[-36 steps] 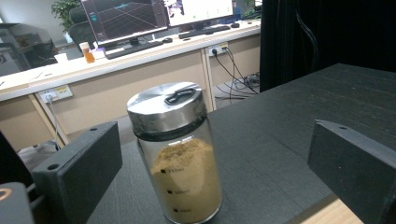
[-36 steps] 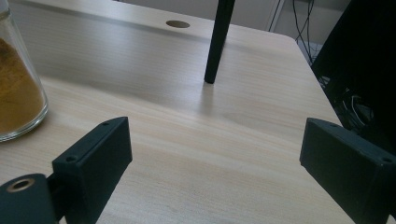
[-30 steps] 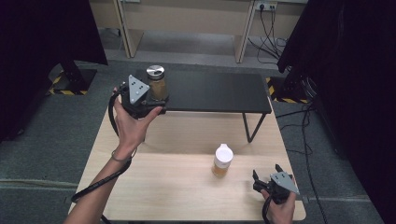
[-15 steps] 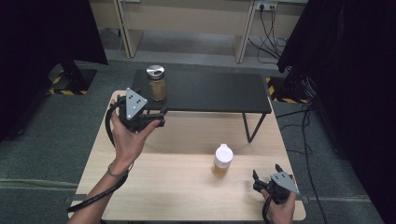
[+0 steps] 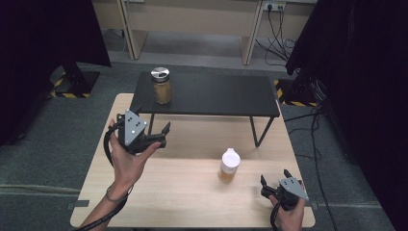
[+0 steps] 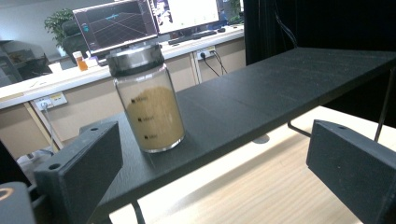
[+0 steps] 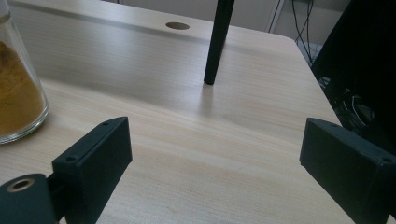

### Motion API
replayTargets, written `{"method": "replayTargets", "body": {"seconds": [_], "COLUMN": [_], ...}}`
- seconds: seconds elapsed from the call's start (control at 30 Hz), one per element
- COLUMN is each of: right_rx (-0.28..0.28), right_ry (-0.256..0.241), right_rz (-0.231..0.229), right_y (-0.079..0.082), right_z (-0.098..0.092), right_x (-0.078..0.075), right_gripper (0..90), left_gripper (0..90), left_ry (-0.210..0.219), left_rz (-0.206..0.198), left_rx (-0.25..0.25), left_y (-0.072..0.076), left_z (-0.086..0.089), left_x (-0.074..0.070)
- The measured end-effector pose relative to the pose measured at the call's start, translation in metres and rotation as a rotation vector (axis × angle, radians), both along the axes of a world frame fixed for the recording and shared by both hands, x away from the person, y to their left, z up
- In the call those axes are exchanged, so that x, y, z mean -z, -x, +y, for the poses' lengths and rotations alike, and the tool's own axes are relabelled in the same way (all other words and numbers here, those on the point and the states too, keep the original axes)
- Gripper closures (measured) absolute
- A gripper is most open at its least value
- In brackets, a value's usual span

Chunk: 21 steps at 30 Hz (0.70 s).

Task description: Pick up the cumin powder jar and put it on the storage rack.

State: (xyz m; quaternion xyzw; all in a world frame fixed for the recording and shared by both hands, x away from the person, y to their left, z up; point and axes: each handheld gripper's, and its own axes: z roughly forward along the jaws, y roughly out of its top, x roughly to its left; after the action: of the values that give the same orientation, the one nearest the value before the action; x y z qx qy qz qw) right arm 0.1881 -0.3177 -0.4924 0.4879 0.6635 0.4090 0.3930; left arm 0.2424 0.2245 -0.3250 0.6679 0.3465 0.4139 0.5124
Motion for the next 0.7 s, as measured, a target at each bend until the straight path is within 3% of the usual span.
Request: {"method": "replayTargets", "body": {"seconds": [0.43, 0.7], "right_rx": [0.002, 0.003], "right_ry": [-0.002, -0.001], "right_rz": [-0.002, -0.004], "right_y": [0.0, 0.001], "right_z": [0.0, 0.0], "right_x": [0.0, 0.001], "right_gripper": [9.1, 9.1], "left_gripper": [2.5, 2.4], "left_ry": [0.033, 0.02], "left_rz": [0.04, 0.048], "left_rx": [-0.033, -0.046], "left_y": [0.017, 0.024], "left_z": [0.011, 0.011], "left_x": [0.036, 0.049]}}
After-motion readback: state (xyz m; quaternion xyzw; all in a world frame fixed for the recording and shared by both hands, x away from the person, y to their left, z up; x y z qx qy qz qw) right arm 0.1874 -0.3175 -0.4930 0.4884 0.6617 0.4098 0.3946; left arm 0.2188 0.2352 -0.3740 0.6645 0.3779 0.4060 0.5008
